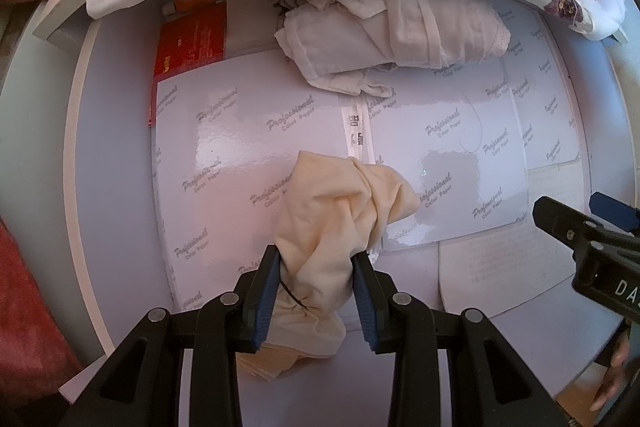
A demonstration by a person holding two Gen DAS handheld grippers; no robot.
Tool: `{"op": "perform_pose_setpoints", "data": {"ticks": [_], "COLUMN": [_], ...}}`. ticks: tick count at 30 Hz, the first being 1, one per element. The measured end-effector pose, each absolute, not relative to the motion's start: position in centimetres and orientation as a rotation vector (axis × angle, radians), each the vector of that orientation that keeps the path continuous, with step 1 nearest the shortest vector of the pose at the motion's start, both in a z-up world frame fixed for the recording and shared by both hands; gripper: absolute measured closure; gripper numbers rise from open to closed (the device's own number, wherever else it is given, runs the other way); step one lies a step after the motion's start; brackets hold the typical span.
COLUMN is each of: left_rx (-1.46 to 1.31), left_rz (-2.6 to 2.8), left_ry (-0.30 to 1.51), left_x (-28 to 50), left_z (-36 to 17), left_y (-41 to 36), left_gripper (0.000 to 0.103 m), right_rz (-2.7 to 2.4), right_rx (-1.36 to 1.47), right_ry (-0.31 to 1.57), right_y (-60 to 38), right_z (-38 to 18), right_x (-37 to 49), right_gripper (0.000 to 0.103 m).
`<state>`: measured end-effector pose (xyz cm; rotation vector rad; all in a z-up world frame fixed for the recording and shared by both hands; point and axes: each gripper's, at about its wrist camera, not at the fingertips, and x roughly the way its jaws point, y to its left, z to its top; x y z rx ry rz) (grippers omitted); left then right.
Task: Organize soft objects
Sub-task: 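Move the right tool back down into the drawer toward the white crumpled garment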
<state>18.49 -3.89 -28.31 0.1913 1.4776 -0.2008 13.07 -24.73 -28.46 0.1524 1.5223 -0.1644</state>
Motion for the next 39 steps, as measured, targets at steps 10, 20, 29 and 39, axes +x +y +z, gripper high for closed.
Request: {"op": "perform_pose_setpoints", "data": {"ticks": [10,20,29,39], "left_rx": [0.19,0.203,0.191,0.166], "left_rz": [-0.198,-0.191,-0.186,-0.203], "left_ry": [1.477,1.468,1.436,1.36], "left_x": [18.4,17.9,17.7,16.8], "left_z": [-28.3,-27.8,-26.6,-23.8], "left_y": [-3.7,-4.2,-4.0,-4.0], "left_gripper": [0.069,0.069,0.07,0.07], "right_rz": [-0.171,-0.167,-0.161,-0.155], "right_rx": [0.129,0.145,0.159,0.179], "right_ry": [1.526,1.526,1.531,1.527], "right_y": [-24.2,-24.1,-24.1,-24.2], "right_z": [-28.9,-28.9,-28.9,-29.0], "right_x": [12.9,12.9,13.3,13.6], "right_gripper": [0.01,0.01,0.01,0.01]}}
